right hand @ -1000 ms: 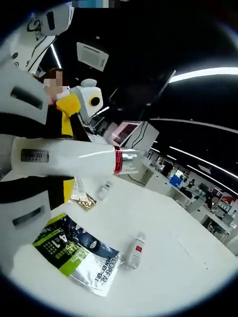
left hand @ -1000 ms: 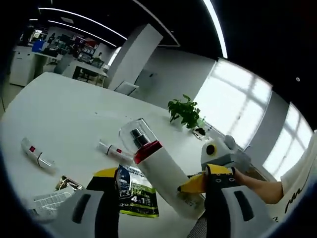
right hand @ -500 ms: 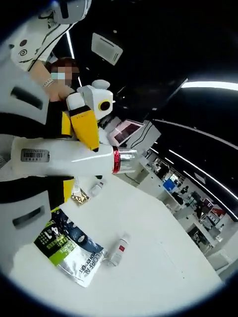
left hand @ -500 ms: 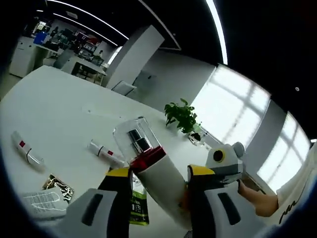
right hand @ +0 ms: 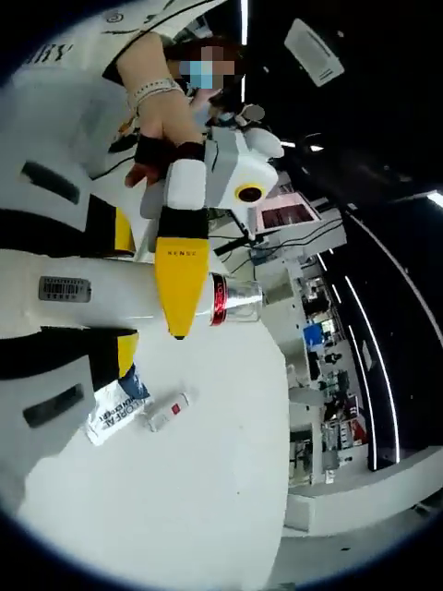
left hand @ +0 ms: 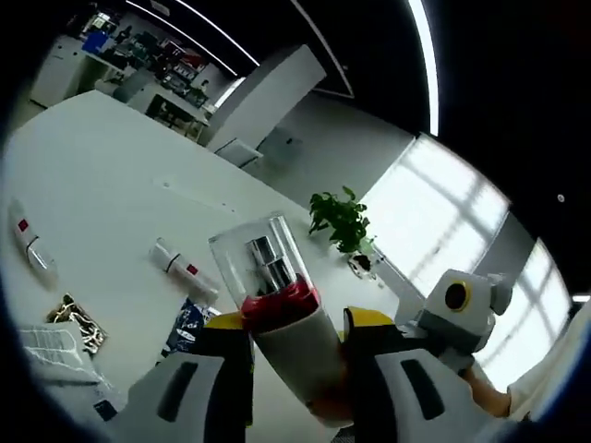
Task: Arrange the skincare products in the storage area until every visible bottle or jar stands upright without overlapping.
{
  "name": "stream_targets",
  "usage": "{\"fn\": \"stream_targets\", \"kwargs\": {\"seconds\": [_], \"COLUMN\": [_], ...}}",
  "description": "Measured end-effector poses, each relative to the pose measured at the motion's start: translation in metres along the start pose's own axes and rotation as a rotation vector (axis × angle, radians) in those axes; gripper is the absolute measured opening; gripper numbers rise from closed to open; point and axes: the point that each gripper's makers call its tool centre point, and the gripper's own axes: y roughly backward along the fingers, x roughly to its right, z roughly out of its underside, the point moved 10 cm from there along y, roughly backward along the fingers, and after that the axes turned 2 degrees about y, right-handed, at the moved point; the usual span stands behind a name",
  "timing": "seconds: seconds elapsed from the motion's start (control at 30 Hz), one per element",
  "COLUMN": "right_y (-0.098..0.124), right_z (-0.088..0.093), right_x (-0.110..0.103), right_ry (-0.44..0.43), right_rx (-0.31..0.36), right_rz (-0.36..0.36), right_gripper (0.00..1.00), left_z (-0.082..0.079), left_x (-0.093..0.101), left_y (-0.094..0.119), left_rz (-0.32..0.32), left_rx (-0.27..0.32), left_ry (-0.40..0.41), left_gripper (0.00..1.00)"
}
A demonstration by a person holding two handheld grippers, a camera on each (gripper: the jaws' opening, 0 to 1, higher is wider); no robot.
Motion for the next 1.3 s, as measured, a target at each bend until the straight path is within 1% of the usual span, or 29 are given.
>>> {"fn": "stream_targets", "kwargs": {"seconds": [0.13, 0.27, 0.3, 0.4, 0.47, 0.5, 0.57, 0.7, 0.9, 1.0, 1.07, 1.1, 1.13, 1.2, 1.3], "right_y": [0.001, 0.001, 0.001, 0.003, 0.004, 0.006, 0.007, 0.015, 0.023, 0.024, 0.025, 0.026, 0.026, 0.027, 0.028], "right_z": [0.006, 0.01, 0.011, 0.011, 0.011, 0.012, 0.013, 0.018, 0.023, 0.025, 0.028, 0.029, 0.03, 0.034, 0.039], "right_x": [0.001, 0.001, 0.002, 0.007, 0.009, 0.01, 0.012, 0.018, 0.028, 0.036, 0.04, 0.04, 0.04, 0.042, 0.044], "right_ry": [-0.03, 0.016, 0.021, 0.028, 0.046, 0.057, 0.062, 0.034, 0.035, 0.037, 0.052, 0.055, 0.063, 0.074, 0.093], "right_rx": [0.0, -0.033, -0.044, -0.054, -0.063, -0.072, -0.082, -0.06, -0.089, -0.099, -0.104, -0.11, -0.12, -0.14, -0.151], "right_rz": [0.011, 0.05, 0.056, 0.08, 0.108, 0.123, 0.131, 0.144, 0.143, 0.135, 0.129, 0.127, 0.124, 0.106, 0.098], "right_gripper": [0.27, 0.27, 0.27, 0.28, 0.28, 0.28, 0.28, 0.28, 0.28, 0.28, 0.29, 0.29, 0.29, 0.29, 0.29], "left_z": [0.005, 0.008, 0.009, 0.01, 0.01, 0.01, 0.009, 0.009, 0.012, 0.013, 0.013, 0.014, 0.015, 0.016, 0.021], "left_x": [-0.001, -0.001, -0.002, -0.001, 0.002, 0.005, 0.008, 0.017, 0.025, 0.026, 0.026, 0.029, 0.031, 0.028, 0.028], "left_y": [-0.004, -0.01, -0.011, -0.016, -0.02, -0.023, -0.027, -0.035, -0.05, -0.056, -0.06, -0.061, -0.063, -0.066, -0.07], "left_rz": [-0.006, -0.013, -0.011, -0.003, 0.002, 0.008, 0.024, 0.053, 0.08, 0.084, 0.077, 0.08, 0.086, 0.081, 0.087], "left_rx": [-0.008, -0.034, -0.056, -0.051, -0.04, -0.04, -0.05, -0.034, -0.079, -0.091, -0.098, -0.095, -0.098, -0.132, -0.13], "left_ry": [0.028, 0.023, 0.043, 0.033, 0.004, -0.027, -0.074, -0.096, -0.191, -0.214, -0.25, -0.317, -0.363, -0.402, -0.392], "left_gripper": [0.31, 0.31, 0.31, 0.3, 0.29, 0.28, 0.28, 0.25, 0.23, 0.23, 0.23, 0.23, 0.23, 0.23, 0.23]}}
